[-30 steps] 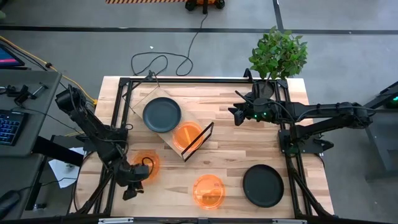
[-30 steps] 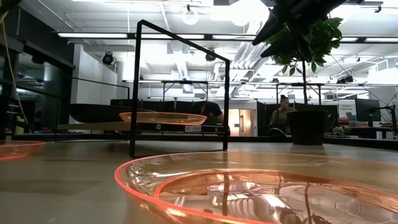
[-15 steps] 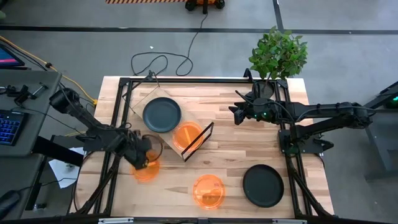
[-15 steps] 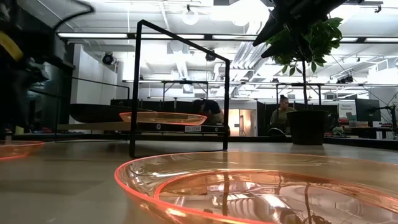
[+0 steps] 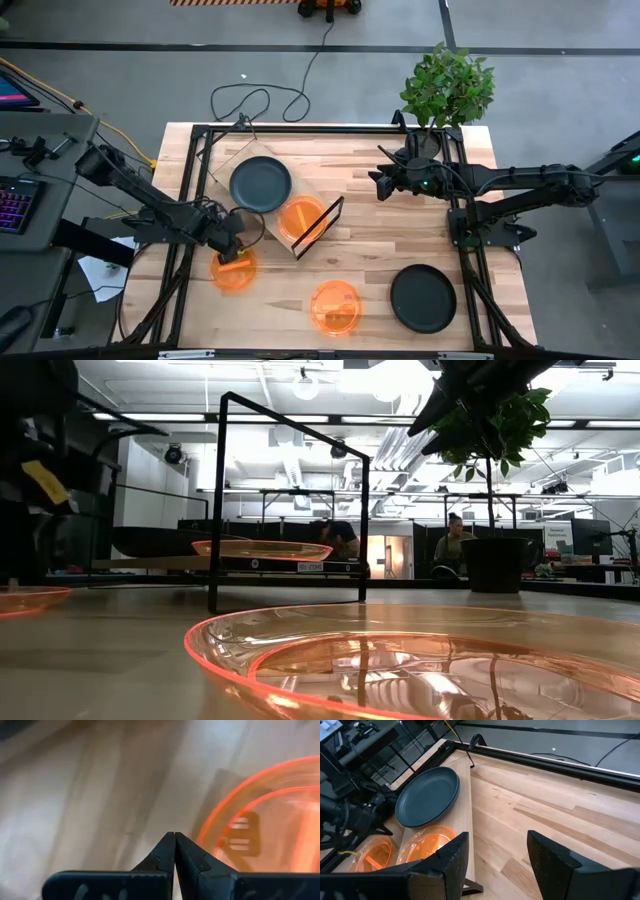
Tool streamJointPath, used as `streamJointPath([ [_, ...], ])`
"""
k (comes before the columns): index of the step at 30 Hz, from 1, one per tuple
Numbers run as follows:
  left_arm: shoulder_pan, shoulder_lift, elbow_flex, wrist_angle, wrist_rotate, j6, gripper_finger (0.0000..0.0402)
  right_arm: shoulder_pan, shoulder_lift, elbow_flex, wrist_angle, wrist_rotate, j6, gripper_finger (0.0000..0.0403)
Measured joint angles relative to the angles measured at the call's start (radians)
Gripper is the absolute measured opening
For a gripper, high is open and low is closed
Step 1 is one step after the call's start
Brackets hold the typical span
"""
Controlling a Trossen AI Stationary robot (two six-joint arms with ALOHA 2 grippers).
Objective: Place and stack plates onto a shelf
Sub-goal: Stack the top orange plate on top of the orange plate on the shelf
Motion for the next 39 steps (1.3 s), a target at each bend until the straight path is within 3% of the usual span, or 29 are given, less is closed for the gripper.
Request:
streamJointPath([
  [12,-0.074,0.000,0.000,0.331,0.155,-0.023,0.0000,0.000,0.000,0.000,-0.002,0.000,-0.006,0.0184],
  [16,-0.077,0.000,0.039,0.303,0.176,0.012,0.0000,0.000,0.000,0.000,-0.002,0.000,-0.011,0.0184],
  [23,-0.028,-0.001,0.114,0.216,0.188,0.205,0.0006,0.000,0.000,0.000,-0.002,0.000,-0.011,0.0184],
  [29,0.043,0.000,0.086,0.210,0.284,0.341,0.0058,0.000,0.000,0.000,-0.002,0.000,-0.008,0.0184],
  [39,0.139,0.017,0.086,0.211,0.309,0.619,0.0150,0.000,0.000,0.000,-0.002,0.001,0.012,0.0184],
])
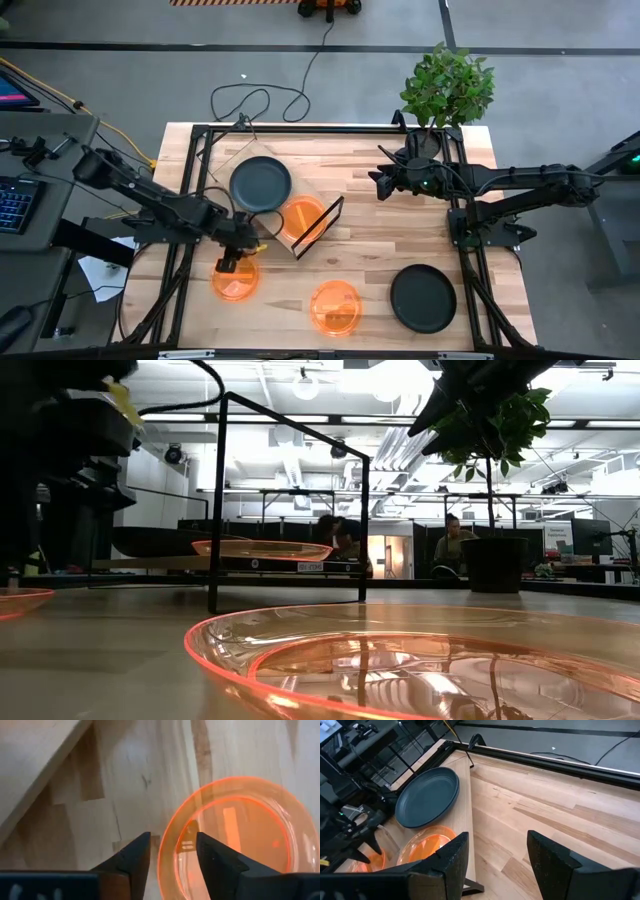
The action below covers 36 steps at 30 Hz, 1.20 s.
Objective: Place and stack plates onto a shelf
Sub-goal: Stack the top orange plate on top of the orange plate on the shelf
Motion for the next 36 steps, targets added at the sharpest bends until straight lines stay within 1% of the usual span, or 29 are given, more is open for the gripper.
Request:
streamJointPath([
  [4,0.050,0.038,0.000,0.017,0.086,0.056,0.0159,0.000,0.000,0.000,0.000,0.000,0.007,0.0184],
  [11,0.091,0.114,0.000,0.041,0.103,0.146,0.0157,0.000,0.000,0.000,-0.001,0.000,0.011,0.0184],
  [18,0.100,0.160,0.000,0.065,0.207,0.186,0.0157,0.000,0.000,0.000,-0.004,0.000,0.015,0.0184],
  [24,0.100,0.205,0.000,0.065,0.215,0.248,0.0157,0.000,0.000,0.000,-0.009,0.000,0.014,0.0184],
  [30,0.100,0.249,0.005,0.071,0.219,0.275,0.0155,0.000,0.000,0.000,-0.011,0.000,0.014,0.0184],
  [33,0.100,0.251,0.005,0.071,0.215,0.304,0.0139,0.000,0.000,0.000,-0.011,0.000,0.014,0.0184],
  [36,0.100,0.245,0.004,0.070,0.203,0.320,0.0092,0.000,0.000,0.000,-0.011,0.000,0.014,0.0184],
])
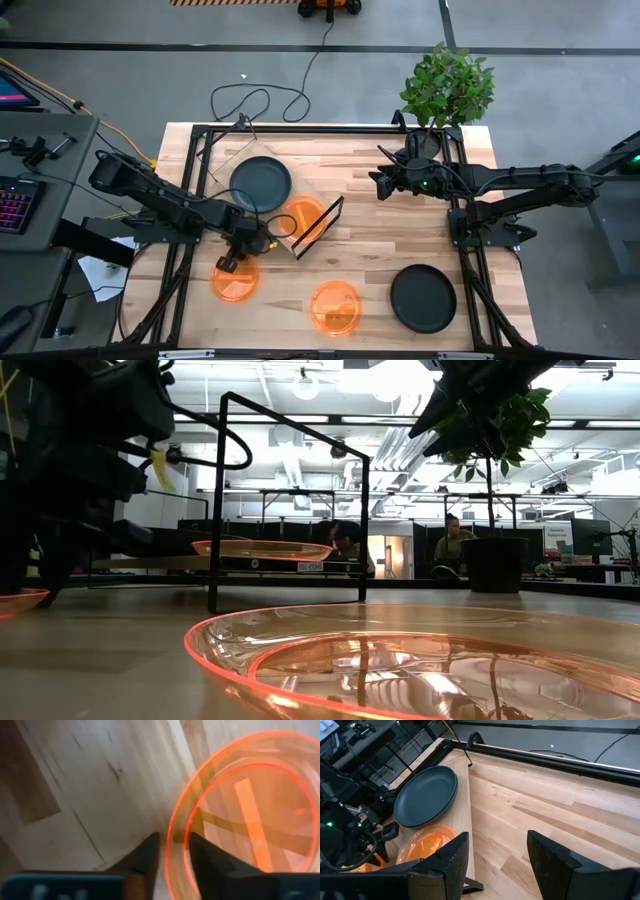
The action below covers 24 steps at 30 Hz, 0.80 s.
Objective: Place and stack plates onto a shelf
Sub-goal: Stack the top orange plate on top of the orange plate on the shelf
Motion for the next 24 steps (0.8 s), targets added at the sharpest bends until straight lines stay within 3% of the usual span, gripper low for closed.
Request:
streamJointPath([
  [4,0.001,-0.008,-0.002,-0.002,0.005,-0.009,0.0012,0.000,0.000,0.000,0.000,0.000,0.000,0.0184],
  [13,0.046,-0.102,0.044,-0.100,0.013,-0.052,0.0001,0.000,0.000,0.000,-0.003,0.000,0.000,0.0184],
  [19,0.100,-0.207,0.140,-0.196,0.068,-0.067,0.0001,0.000,0.000,0.000,-0.004,0.000,0.000,0.0184],
  [24,0.143,-0.287,0.239,-0.308,0.046,-0.076,0.0000,0.000,0.000,0.000,-0.005,0.000,0.000,0.0184],
])
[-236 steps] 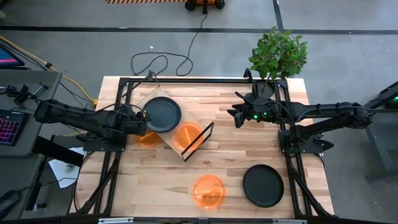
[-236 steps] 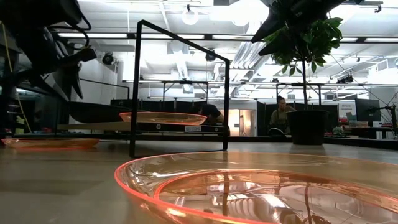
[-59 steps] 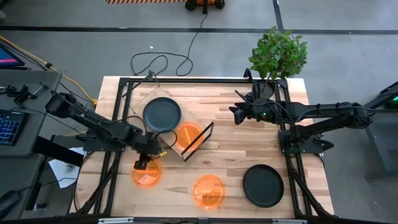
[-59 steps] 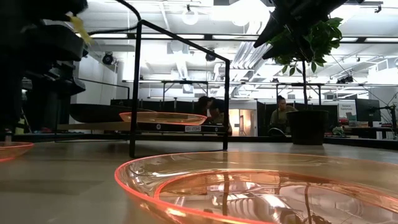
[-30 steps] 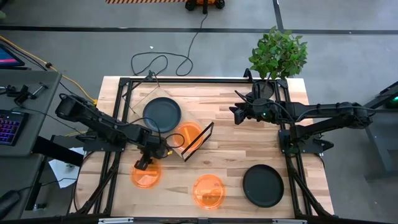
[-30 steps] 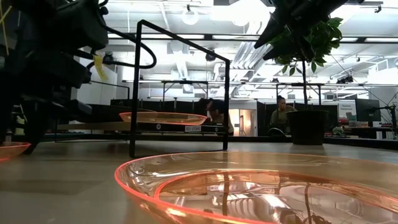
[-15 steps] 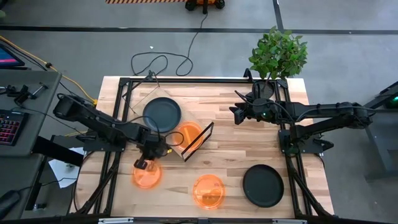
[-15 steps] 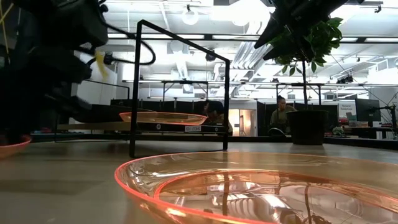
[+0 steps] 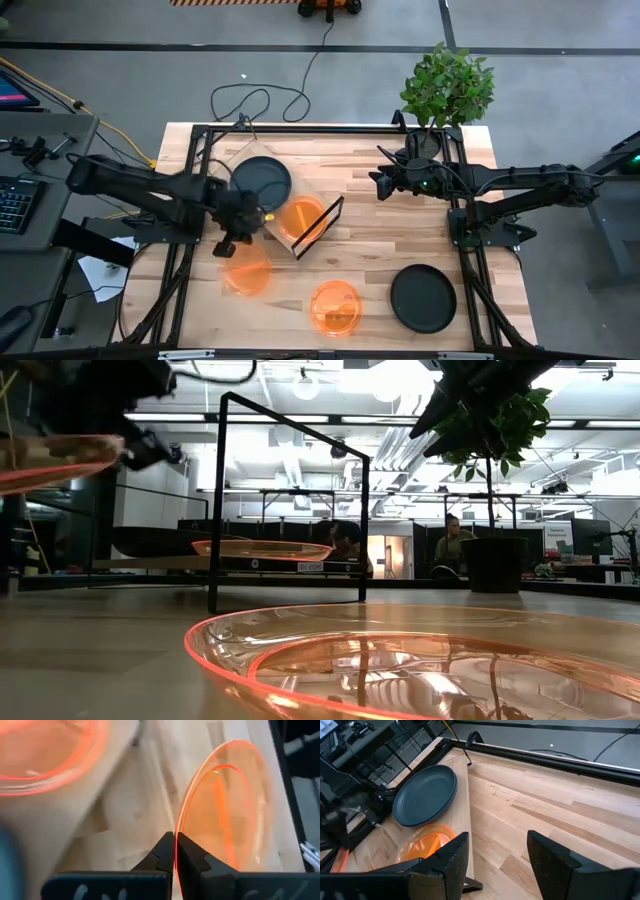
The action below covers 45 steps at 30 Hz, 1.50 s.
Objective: Place and stack plates onto a shelf
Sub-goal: Stack the top orange plate on top of the orange plate on the shelf
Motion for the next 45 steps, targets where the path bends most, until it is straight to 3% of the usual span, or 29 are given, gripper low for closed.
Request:
streamJointPath([
  [5,0.070,-0.058,0.092,-0.065,-0.167,-0.028,0.0000,0.000,0.000,0.000,-0.001,0.000,0.000,0.0184],
  [14,0.268,-0.061,0.136,0.040,-0.460,-0.188,0.0000,0.000,0.000,0.000,-0.006,0.000,0.000,0.0184],
  [20,0.315,0.004,0.119,0.169,-0.461,-0.337,0.0000,0.000,0.000,0.000,-0.006,0.000,0.000,0.0184],
  [29,0.235,0.169,0.118,0.325,-0.447,-0.494,0.0000,0.000,0.000,0.000,-0.014,0.000,0.000,0.0184],
  [35,0.187,0.235,0.118,0.323,-0.448,-0.527,0.0000,0.000,0.000,0.000,-0.027,0.000,0.000,0.0184],
  [45,0.162,0.239,0.118,0.325,-0.493,-0.525,0.0001,0.000,0.000,0.000,-0.045,0.000,-0.003,0.0184],
])
